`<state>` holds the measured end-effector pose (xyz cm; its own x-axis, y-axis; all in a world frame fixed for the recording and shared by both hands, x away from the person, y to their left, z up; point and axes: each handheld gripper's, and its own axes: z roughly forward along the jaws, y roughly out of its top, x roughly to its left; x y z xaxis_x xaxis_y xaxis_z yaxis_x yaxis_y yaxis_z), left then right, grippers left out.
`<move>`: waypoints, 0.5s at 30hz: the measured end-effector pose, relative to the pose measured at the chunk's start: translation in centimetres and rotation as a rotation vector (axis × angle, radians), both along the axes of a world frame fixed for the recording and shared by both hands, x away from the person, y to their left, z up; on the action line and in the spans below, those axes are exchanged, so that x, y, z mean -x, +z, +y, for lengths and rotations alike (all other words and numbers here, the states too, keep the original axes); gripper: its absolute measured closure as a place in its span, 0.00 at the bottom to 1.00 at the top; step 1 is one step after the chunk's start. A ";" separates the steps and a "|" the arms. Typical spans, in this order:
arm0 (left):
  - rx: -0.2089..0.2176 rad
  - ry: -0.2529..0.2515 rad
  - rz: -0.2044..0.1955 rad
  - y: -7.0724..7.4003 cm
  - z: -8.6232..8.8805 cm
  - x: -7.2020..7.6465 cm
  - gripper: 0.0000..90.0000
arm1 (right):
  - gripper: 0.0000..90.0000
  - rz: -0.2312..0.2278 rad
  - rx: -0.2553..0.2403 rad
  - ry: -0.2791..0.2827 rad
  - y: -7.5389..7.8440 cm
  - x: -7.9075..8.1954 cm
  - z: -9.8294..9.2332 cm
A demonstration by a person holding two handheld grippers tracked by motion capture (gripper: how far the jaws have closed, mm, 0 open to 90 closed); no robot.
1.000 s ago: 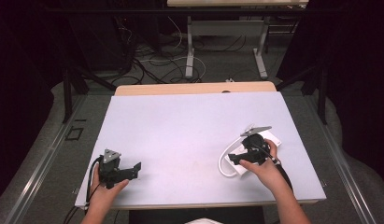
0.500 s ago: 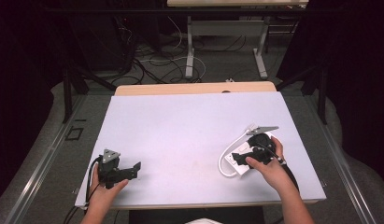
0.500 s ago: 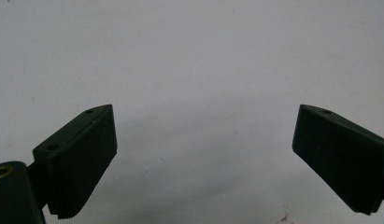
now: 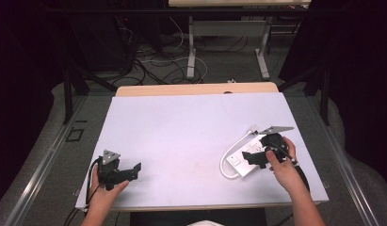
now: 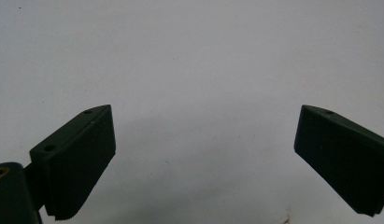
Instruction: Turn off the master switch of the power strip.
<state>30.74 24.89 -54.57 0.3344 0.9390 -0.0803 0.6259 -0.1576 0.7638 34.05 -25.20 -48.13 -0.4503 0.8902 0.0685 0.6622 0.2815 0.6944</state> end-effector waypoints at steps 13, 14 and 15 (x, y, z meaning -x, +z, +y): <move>0.021 0.010 0.000 0.1 0.1 0.0 0.01 | 0.00 -0.016 0.019 -0.073 -0.9 1.1 -4.3; 0.025 0.012 0.002 0.1 0.1 0.0 0.01 | 0.00 -0.020 0.018 -0.078 -1.0 1.2 -4.7; 0.022 0.008 0.007 0.1 0.1 0.0 0.01 | 0.00 -0.019 0.015 -0.089 -1.0 1.3 -5.0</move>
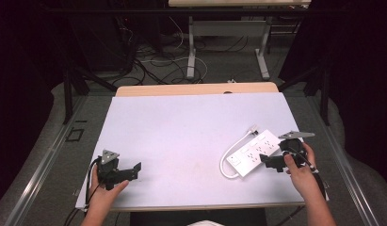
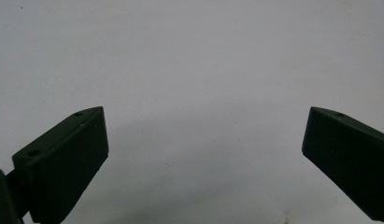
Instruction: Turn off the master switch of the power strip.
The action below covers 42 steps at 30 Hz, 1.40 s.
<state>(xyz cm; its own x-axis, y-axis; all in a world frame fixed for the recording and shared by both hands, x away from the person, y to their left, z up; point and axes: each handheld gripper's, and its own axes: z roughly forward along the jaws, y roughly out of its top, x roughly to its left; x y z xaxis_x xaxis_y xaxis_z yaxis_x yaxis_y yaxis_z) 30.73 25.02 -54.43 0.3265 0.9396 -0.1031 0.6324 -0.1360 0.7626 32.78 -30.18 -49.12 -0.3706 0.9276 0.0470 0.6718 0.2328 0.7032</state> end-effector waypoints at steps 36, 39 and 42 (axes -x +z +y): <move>0.033 0.021 -0.008 0.1 0.7 0.1 0.00 | 0.00 -0.159 -0.058 -0.148 -3.5 3.1 -7.0; 0.035 0.021 -0.007 0.1 0.7 0.0 0.00 | 0.00 -0.157 -0.047 -0.148 -3.7 3.1 -7.2; 0.035 0.020 -0.003 0.0 0.7 0.0 0.00 | 0.00 -0.172 -0.057 -0.165 -4.2 3.0 -7.3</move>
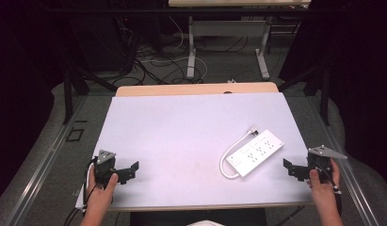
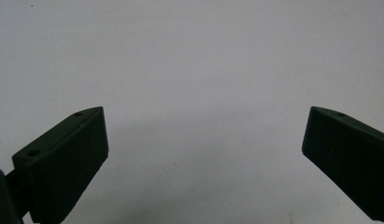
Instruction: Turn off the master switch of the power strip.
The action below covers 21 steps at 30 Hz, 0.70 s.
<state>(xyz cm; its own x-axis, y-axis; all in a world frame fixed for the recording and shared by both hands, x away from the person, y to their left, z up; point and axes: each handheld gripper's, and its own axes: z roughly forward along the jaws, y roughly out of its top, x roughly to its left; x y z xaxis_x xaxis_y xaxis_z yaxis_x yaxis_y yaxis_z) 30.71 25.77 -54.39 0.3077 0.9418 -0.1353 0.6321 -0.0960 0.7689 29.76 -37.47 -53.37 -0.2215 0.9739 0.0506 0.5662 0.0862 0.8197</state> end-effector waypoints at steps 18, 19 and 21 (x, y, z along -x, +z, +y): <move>-0.005 0.000 0.009 -0.2 0.2 -0.1 0.00 | 0.00 -0.005 -0.004 -0.034 -1.4 0.2 -0.6; -0.005 0.001 0.009 -0.2 0.2 -0.1 0.01 | 0.00 -0.007 -0.014 -0.041 -1.5 0.2 -0.5; -0.003 0.001 0.010 -0.2 0.2 -0.1 0.00 | 0.00 0.009 -0.010 -0.030 -1.5 0.2 -0.6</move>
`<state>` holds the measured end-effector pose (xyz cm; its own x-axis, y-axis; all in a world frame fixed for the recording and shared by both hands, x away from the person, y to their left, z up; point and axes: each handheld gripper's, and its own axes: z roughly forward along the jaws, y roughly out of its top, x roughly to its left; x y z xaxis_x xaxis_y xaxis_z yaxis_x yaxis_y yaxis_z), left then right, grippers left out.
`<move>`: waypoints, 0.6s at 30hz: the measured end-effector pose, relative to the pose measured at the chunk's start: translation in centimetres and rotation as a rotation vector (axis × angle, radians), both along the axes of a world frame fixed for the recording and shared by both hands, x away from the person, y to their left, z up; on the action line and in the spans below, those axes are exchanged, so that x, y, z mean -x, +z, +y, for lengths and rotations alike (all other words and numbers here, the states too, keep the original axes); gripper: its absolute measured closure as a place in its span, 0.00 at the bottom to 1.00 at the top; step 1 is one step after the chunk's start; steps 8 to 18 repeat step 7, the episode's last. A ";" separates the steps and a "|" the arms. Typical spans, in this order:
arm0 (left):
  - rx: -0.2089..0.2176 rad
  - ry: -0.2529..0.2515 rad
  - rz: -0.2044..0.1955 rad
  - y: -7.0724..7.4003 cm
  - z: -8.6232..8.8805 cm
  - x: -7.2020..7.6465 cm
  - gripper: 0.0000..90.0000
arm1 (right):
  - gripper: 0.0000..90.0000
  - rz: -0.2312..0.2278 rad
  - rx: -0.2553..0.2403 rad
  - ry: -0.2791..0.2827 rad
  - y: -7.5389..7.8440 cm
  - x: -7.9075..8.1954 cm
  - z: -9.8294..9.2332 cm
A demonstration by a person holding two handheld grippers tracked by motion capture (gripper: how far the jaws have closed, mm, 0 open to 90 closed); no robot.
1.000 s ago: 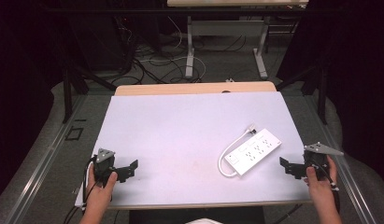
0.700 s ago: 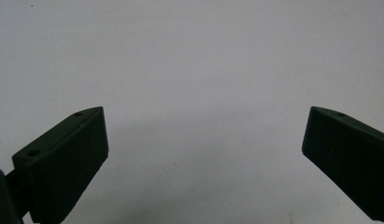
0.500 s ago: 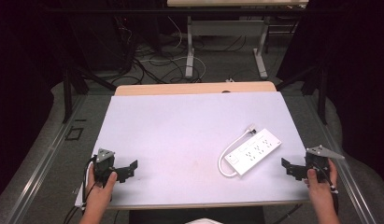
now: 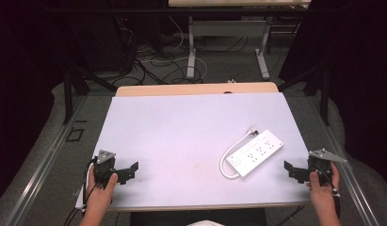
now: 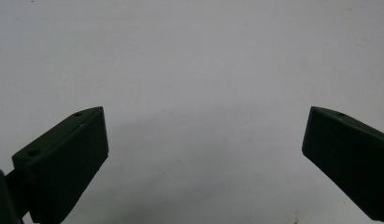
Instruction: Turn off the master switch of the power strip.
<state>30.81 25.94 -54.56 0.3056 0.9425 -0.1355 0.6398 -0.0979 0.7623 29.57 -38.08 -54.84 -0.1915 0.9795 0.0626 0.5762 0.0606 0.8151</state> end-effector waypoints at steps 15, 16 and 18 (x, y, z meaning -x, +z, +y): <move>0.004 0.003 -0.004 -0.1 0.0 -0.1 0.00 | 0.00 -0.007 0.004 -0.003 -0.1 -0.1 0.1; 0.004 0.003 -0.004 -0.1 0.0 -0.1 0.00 | 0.00 -0.007 0.004 -0.003 -0.1 -0.1 0.1; 0.004 0.003 -0.004 -0.1 0.0 -0.1 0.00 | 0.00 -0.007 0.004 -0.003 -0.1 -0.1 0.1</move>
